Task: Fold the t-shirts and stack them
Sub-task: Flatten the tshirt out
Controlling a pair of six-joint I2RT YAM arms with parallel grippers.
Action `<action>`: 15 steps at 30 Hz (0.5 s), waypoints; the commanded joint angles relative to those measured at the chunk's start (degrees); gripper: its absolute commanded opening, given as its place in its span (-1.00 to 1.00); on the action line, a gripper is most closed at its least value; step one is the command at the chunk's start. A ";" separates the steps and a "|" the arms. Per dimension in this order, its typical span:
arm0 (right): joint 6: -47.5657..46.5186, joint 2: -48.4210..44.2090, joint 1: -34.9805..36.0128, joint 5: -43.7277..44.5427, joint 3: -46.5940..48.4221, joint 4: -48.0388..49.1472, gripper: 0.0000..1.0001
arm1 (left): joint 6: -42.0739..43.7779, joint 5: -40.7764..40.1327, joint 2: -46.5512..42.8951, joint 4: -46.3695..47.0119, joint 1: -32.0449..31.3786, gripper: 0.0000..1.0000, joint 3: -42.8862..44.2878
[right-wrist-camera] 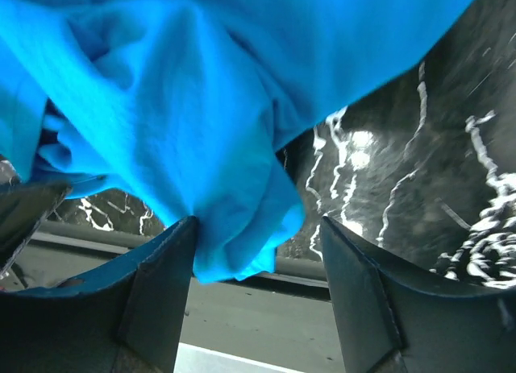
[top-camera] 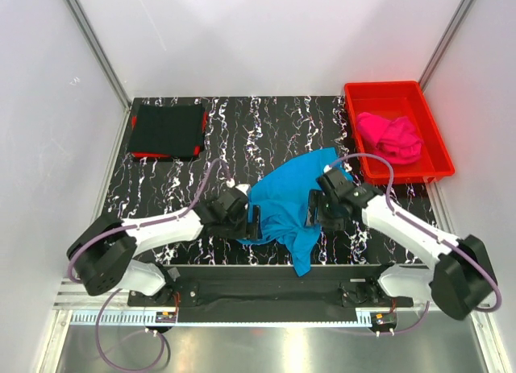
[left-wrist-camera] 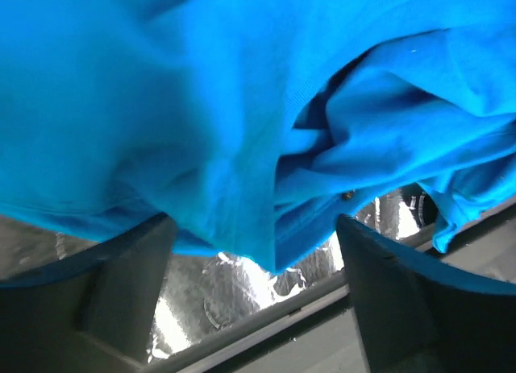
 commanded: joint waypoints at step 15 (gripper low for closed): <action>5.44 1.46 3.45 4.44 -5.17 18.50 0.07 | 5.33 -5.80 0.64 -12.83 16.55 -0.76 24.12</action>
